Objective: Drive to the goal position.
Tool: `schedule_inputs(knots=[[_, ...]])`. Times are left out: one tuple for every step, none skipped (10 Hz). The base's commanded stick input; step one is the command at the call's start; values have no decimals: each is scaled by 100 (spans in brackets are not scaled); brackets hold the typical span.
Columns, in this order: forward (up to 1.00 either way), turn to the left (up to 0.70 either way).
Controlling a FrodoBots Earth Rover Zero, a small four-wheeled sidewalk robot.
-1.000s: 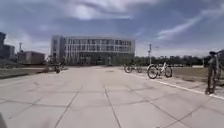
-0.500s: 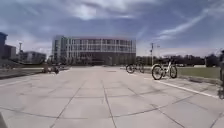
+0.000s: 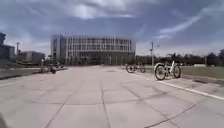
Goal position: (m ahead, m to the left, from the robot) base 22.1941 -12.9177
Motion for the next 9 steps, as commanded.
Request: schedule_inputs(knots=[[70, 0], [70, 0], [70, 0], [70, 0], [70, 0], [70, 0], [70, 0], [70, 0], [70, 1]])
